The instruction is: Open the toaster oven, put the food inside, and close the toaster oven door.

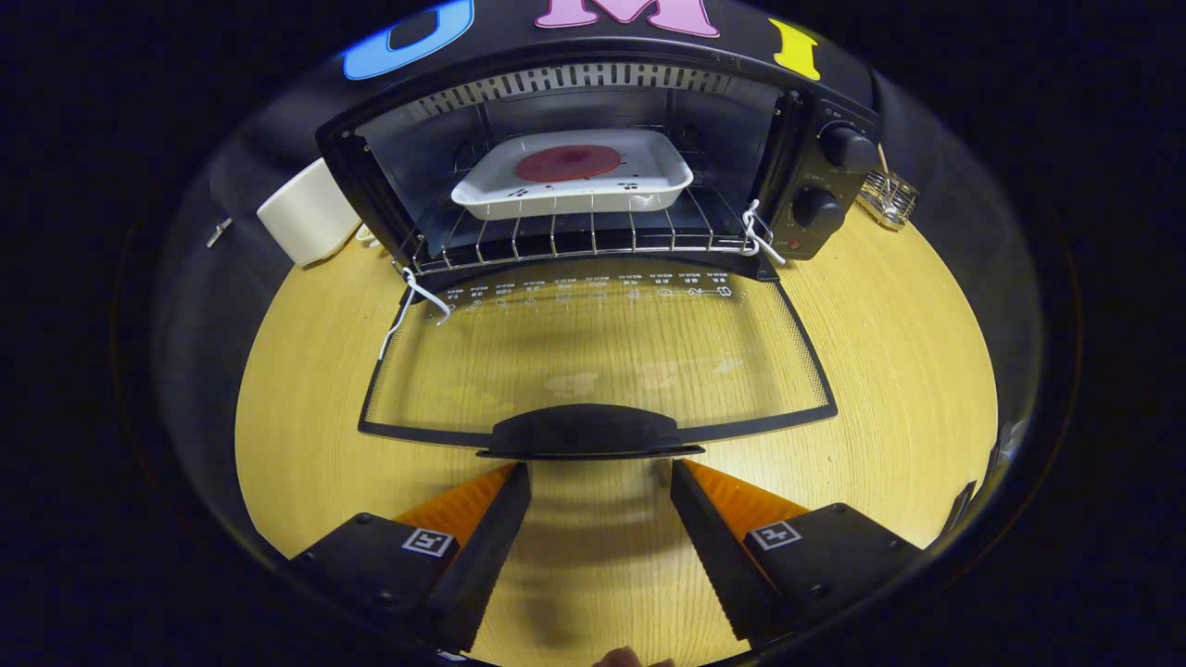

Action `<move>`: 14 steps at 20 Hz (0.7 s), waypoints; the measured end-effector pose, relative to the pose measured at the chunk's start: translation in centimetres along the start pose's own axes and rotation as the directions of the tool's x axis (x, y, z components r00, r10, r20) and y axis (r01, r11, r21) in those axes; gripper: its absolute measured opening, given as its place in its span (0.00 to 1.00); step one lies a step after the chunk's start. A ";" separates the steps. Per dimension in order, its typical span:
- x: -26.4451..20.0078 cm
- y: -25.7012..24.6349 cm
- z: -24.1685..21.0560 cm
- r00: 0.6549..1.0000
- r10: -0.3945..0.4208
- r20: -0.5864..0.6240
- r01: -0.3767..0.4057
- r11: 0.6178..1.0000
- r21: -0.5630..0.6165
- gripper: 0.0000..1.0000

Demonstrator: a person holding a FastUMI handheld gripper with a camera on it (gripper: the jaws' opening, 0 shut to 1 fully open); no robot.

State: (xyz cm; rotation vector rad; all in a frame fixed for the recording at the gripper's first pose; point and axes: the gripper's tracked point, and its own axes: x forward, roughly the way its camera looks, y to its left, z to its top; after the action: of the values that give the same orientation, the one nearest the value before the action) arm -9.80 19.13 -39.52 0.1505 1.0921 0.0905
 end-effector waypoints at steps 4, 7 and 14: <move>-0.4 0.0 0.2 1.000 0.001 0.013 -0.001 1.000 -0.011 0.99; -1.4 0.1 0.4 0.999 0.021 0.048 -0.021 1.000 -0.012 0.99; -3.8 0.2 1.5 0.993 0.062 0.104 -0.062 0.998 0.000 0.99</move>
State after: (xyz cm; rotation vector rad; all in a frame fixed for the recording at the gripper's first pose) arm -10.20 18.65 -35.46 0.1905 0.9834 0.1350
